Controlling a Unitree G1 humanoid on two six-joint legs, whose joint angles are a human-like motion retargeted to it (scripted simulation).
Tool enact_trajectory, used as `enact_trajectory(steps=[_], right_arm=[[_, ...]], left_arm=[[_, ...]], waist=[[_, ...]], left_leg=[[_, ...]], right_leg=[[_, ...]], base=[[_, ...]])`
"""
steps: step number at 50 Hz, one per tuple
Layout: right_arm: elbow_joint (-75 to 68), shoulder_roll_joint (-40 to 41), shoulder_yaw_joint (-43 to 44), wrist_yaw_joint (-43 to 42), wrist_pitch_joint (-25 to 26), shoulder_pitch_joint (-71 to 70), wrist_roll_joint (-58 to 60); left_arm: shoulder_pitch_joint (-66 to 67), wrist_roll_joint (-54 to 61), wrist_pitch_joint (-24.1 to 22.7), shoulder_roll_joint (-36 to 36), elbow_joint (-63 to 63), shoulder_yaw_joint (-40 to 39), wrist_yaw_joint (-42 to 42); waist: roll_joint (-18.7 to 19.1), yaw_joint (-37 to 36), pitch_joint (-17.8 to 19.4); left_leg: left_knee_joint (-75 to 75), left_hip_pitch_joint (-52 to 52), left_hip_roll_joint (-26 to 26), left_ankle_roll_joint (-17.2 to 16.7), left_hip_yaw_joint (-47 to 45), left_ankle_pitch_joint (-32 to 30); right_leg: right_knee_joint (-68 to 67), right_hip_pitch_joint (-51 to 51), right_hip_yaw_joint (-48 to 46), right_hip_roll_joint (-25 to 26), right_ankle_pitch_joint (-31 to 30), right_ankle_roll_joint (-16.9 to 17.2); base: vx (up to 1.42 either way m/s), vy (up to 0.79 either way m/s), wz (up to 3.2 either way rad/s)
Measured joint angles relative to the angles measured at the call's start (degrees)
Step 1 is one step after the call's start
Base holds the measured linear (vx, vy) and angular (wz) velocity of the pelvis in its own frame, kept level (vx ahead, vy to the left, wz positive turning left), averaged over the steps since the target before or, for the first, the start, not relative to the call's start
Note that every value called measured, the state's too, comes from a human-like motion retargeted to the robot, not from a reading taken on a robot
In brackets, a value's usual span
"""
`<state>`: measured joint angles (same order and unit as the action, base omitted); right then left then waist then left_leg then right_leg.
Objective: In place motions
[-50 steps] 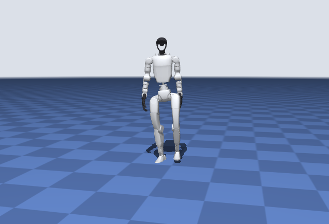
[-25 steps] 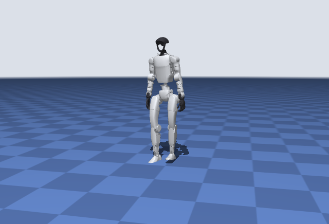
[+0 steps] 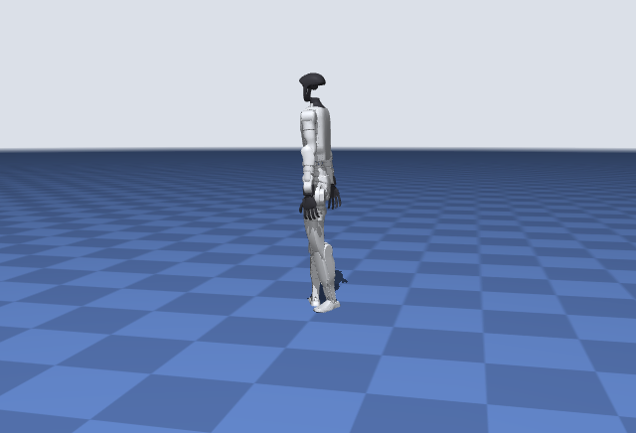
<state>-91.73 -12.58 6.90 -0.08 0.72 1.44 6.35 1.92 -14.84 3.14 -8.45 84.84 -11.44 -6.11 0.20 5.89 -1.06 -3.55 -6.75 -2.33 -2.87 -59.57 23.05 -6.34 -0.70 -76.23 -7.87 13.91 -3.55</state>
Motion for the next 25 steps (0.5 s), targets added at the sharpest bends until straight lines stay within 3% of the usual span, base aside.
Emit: enact_trajectory(steps=[5, 12, 16, 20, 23, 25], right_arm=[[-3.3, 1.5, 1.5, 0.1, 0.1, 1.2, -2.8], [-2.8, 3.9, 2.2, 1.6, 0.0, 2.2, -3.4], [-0.1, 4.3, 0.4, 1.7, 0.1, 1.5, -1.0], [5.3, 4.5, -3.6, 2.7, -0.4, 0.1, 0.9], [8.6, 4.3, -7.5, 3.0, -0.9, -2.2, 2.8], [10.1, 4.1, -10.0, 3.4, -1.0, -3.7, 4.8]], left_arm=[[0.1, 0.0, -0.3, -0.1, -0.7, -0.4, 0.2], [1.4, 0.7, -0.7, 1.9, 0.9, 0.7, 0.5], [4.2, 0.9, -1.3, 3.9, 1.7, 0.7, 0.8], [4.7, 1.0, -1.0, 4.8, 3.4, 1.6, 0.3], [4.2, -0.2, -0.6, 4.4, 2.9, 2.5, -0.7], [4.1, -0.6, -0.8, 4.1, 2.0, 3.1, -0.9]], waist=[[-0.1, 1.0, -2.4], [-1.0, 1.1, -4.7], [-1.4, 0.0, -6.7], [-4.7, -1.0, -4.3], [-7.0, -3.7, -0.3], [-6.6, -5.4, 0.6]], left_leg=[[-2.3, -2.9, -1.0, -2.3, -3.8, -3.1], [-6.3, -8.1, -1.0, -1.6, -3.6, -13.2], [-8.8, -11.0, 0.3, 0.6, -2.7, -21.8], [-18.2, -13.8, 0.5, 7.1, 1.6, -33.3], [-33.8, -10.7, -3.5, 12.4, 9.5, -41.0], [-43.0, -5.1, -5.8, 8.4, 16.9, -41.2]], right_leg=[[-1.3, 2.3, 10.6, 0.6, -3.6, -3.5], [-2.6, 1.7, 19.3, -0.1, -2.4, -2.4], [-2.2, 1.9, 26.4, 0.1, -2.1, -2.8], [-2.0, -0.1, 34.6, -2.7, -2.2, -3.3], [-1.8, -2.1, 41.9, -3.7, -2.4, -4.3], [-1.3, -1.6, 46.2, -2.0, -2.9, -5.4]], base=[[0.18, -0.20, -1.13], [0.24, -0.19, -1.06], [0.34, -0.17, -1.71], [0.23, -0.16, -1.88], [0.20, -0.18, -2.29], [0.20, -0.17, -2.22]])
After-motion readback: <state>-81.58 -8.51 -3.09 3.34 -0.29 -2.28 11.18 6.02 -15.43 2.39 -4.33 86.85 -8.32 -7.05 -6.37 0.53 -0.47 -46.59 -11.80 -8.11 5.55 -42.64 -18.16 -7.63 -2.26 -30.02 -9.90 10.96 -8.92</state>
